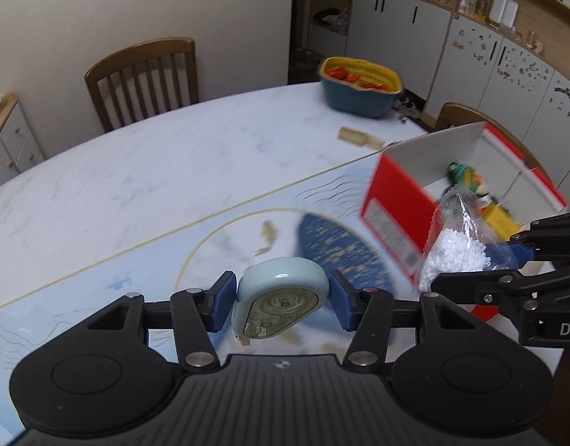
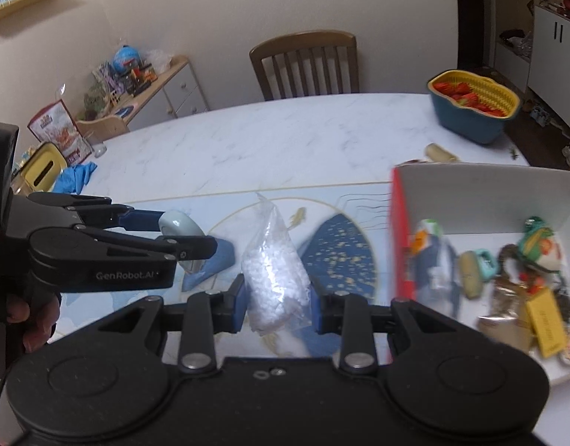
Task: Organize objects
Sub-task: 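Carry the tape roller and foam bag into the red box and open both tools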
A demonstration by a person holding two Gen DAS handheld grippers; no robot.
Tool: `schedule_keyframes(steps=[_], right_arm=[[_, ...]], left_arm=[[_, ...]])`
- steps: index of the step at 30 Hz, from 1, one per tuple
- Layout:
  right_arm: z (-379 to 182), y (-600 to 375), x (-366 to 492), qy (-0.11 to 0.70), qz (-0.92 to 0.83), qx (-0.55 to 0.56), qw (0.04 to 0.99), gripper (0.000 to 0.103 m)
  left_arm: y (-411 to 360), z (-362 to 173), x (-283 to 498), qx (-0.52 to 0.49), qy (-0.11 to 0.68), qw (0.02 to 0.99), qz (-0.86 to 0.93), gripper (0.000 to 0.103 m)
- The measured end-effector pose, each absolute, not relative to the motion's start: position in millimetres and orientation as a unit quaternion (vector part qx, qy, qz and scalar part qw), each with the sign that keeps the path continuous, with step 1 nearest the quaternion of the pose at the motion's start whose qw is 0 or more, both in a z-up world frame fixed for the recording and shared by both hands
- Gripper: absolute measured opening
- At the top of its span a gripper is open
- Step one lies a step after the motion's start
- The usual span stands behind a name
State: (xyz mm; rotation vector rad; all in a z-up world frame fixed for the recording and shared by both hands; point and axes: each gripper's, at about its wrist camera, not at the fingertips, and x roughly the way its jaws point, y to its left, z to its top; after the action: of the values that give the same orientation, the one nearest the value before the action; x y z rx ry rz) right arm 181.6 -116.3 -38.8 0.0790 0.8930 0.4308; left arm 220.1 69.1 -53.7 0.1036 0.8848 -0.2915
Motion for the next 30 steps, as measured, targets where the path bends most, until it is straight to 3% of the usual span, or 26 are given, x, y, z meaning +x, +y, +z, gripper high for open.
schedule_keyframes(steps=[11, 30], right_arm=[[-27.5, -210.6, 177.3, 0.413, 0.180, 0.044, 0.892, 0.031], [-45.2, -325.7, 201.7, 0.416, 0.152, 0.027, 0.896, 0.031]], left_arm=[[-22.7, -25.5, 212.7, 0.061, 0.408, 0.896, -0.165, 0.053], [-142.5, -42.0, 235.9, 0.106, 0.405, 0.893, -0.163, 0.053]])
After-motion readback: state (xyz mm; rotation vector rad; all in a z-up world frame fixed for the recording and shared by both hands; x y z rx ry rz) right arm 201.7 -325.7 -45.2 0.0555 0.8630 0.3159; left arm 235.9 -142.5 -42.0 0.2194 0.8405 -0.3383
